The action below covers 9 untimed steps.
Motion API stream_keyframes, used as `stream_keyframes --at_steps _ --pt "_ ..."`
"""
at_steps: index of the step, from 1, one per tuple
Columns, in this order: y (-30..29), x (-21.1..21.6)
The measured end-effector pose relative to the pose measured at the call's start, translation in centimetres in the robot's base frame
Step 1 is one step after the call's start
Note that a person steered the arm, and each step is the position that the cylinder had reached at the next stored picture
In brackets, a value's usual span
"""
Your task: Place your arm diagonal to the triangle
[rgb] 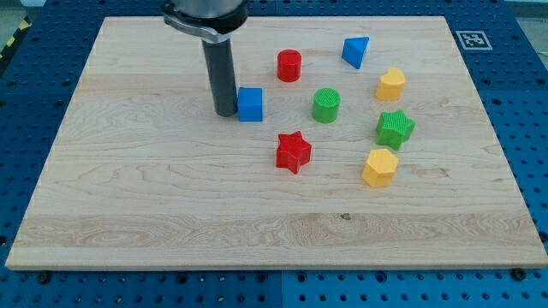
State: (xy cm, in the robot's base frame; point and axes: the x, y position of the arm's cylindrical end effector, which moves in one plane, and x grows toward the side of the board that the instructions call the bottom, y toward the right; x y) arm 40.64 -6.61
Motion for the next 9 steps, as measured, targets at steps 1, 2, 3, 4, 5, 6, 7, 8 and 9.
stream_keyframes --at_steps 1,2,3,4,5,6,7,8,9 --pt "1.3 0.0" --pt "-2.7 -0.5" --pt "-7.6 -4.7" --pt "-5.5 -10.5" --pt "1.0 -14.6" --pt "8.9 -17.2" --pt "18.1 -17.5" --pt "22.2 -17.5" --pt "24.2 -17.4"
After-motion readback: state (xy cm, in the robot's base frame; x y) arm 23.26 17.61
